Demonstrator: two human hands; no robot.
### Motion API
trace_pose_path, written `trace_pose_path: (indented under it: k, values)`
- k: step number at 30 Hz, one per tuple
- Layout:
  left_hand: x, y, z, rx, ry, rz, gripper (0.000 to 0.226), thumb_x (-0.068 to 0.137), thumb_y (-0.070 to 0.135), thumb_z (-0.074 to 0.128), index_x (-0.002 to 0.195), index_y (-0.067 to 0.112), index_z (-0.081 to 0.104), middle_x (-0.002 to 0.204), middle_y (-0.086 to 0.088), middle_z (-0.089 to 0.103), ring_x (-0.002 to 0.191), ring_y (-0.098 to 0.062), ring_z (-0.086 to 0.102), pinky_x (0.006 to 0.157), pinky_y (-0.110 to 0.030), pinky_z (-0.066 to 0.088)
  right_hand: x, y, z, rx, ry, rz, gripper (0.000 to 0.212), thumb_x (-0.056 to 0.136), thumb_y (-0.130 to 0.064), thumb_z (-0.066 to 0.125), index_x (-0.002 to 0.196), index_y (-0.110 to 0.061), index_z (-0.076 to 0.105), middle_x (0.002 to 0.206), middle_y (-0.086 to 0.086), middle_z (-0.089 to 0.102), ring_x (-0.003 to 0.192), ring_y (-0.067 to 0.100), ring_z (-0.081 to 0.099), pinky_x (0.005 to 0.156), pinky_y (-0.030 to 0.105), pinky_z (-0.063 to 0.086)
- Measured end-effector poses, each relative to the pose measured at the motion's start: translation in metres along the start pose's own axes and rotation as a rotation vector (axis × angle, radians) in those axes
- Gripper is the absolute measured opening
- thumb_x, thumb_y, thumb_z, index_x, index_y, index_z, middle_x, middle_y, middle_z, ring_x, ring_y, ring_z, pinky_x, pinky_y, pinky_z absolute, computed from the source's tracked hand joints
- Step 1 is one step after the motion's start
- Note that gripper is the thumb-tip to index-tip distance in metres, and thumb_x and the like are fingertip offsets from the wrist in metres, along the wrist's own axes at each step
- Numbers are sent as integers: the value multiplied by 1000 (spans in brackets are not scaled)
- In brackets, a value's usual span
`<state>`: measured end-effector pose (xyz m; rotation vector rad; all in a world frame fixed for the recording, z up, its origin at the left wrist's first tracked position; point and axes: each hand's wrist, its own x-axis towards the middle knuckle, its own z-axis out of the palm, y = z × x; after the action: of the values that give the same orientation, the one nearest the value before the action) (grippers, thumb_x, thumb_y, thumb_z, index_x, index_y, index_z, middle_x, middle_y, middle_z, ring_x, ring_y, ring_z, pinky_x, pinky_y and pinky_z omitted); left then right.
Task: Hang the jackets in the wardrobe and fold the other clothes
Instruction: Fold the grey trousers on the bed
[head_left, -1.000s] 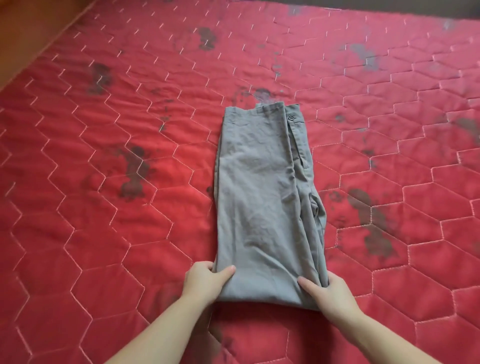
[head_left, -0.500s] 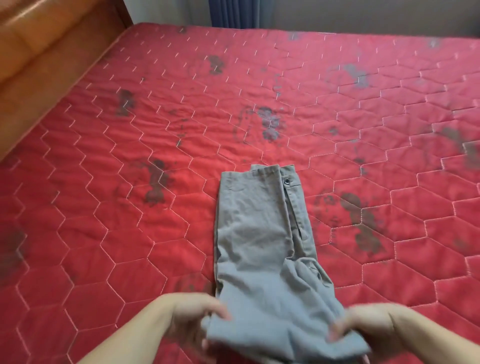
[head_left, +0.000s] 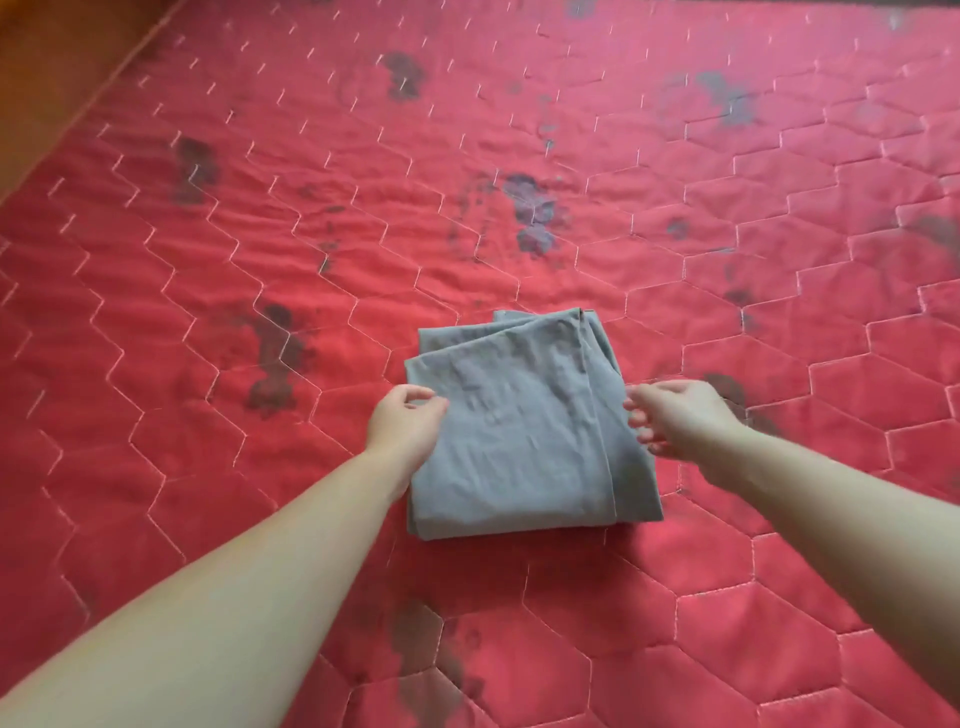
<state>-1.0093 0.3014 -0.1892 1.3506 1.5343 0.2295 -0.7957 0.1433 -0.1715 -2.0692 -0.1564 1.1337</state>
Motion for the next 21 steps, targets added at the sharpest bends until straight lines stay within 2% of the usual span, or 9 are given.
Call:
trace_pose_path:
  k: [3,6,8,10,12,14,17,19,21]
  values:
    - [25,-15,-2,141,95,15,44,85,31,67,125,14,57,120,-3,57,103,-19,59,88,-28,46,17,9,7,-343,171,-179,12,84,-30,65,85,-19,67,74,-8,64,63,13,59,59,27,45]
    - [49,-19,-3,51,105,43,32,87,29,68,114,12,65,112,-2,67,87,-11,60,78,-24,42,37,-1,19,-441,286,-363,28,83,-38,67,104,-20,64,96,-2,59,85,15,57,73,27,41]
    - [61,-18,-6,-11,71,71,21,86,27,71,100,11,71,98,-1,72,78,-10,62,70,-24,46,50,-14,30,-481,300,-490,37,80,-41,69,110,-21,62,99,-1,55,89,14,53,78,29,40]
    - [70,-16,-8,-31,32,103,13,86,26,72,88,14,73,86,3,72,74,-9,63,65,-19,48,62,-26,40,-486,256,-468,42,78,-45,70,112,-22,60,98,-2,57,89,15,55,79,29,41]
    - [76,-13,-11,-23,17,163,9,85,21,73,77,16,72,75,7,68,67,-5,58,58,-11,44,72,-37,48,-421,236,-376,33,78,-46,70,100,-24,59,92,-5,60,83,15,59,74,24,42]
    - [80,-7,-14,-46,-2,206,9,84,19,74,78,12,72,73,5,64,63,-3,53,56,-8,41,78,-41,51,-332,240,-363,20,82,-39,66,81,-20,60,77,-7,61,67,12,57,58,14,41]
    - [81,3,-20,-130,-65,255,17,83,20,76,90,6,74,80,1,65,62,1,55,58,-8,42,75,-37,44,-217,298,-537,26,86,-25,58,63,-18,49,59,-9,47,57,8,42,55,25,37]
    - [85,10,-17,-143,-77,264,18,82,21,76,93,7,73,82,2,67,62,4,58,59,-8,43,77,-37,38,-150,345,-605,27,86,-26,52,62,-18,42,58,-9,40,57,7,36,56,29,32]
    - [94,13,-9,-127,-78,245,16,84,21,75,92,8,73,81,4,68,62,4,59,60,-11,45,90,-36,36,-241,377,-595,27,89,-27,50,67,-13,46,64,-5,43,63,11,39,59,30,27]
